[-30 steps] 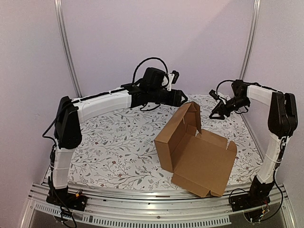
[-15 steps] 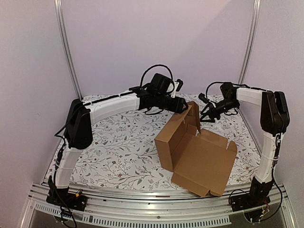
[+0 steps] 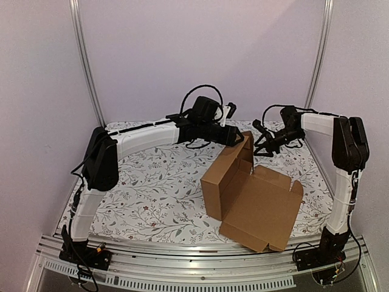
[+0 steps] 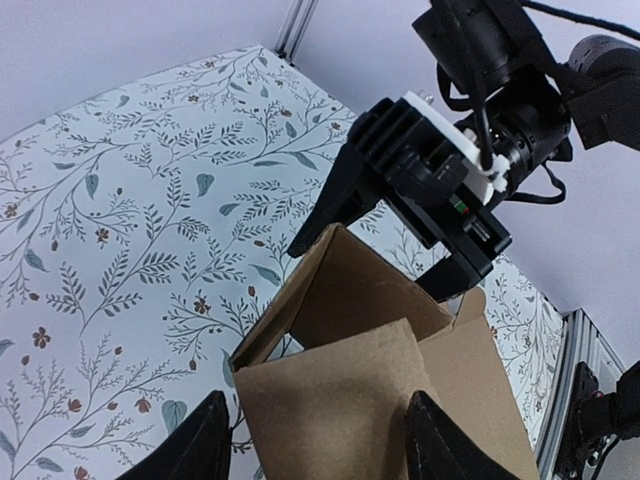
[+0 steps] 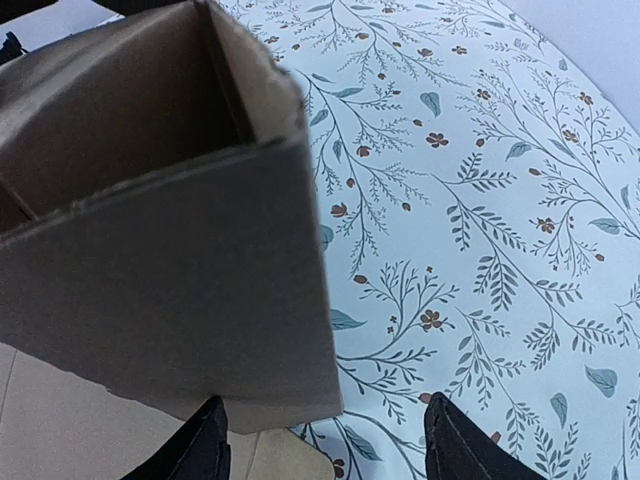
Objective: Fold the paper box
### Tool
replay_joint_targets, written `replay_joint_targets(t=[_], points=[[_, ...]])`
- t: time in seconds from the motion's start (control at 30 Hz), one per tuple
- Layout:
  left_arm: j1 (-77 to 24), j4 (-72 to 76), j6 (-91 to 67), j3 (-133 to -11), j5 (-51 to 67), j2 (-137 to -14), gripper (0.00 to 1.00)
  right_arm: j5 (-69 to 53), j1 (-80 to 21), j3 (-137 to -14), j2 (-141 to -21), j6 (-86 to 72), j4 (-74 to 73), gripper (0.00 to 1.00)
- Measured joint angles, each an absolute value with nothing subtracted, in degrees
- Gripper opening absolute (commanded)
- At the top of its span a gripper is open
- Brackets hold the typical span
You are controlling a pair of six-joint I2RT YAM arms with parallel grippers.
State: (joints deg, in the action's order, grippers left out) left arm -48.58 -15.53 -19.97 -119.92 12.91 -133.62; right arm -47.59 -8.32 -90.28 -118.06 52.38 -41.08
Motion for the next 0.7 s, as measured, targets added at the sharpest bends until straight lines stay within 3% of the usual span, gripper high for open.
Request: replay_joint_targets(t=[0.47,0.7], points=[[-48.03,-13.43,-21.15,-118.15,14.94,-133.62,0.58,-46.87,-10.61,-93.38,-119.98,54.89,-41.1,0.71],[-46.41,-2.02,-24.95,-107.79,19.88,-130.52,0.58,-44.62,-11.92,-94.5,-121.12,57.91,-40.91,0.72]])
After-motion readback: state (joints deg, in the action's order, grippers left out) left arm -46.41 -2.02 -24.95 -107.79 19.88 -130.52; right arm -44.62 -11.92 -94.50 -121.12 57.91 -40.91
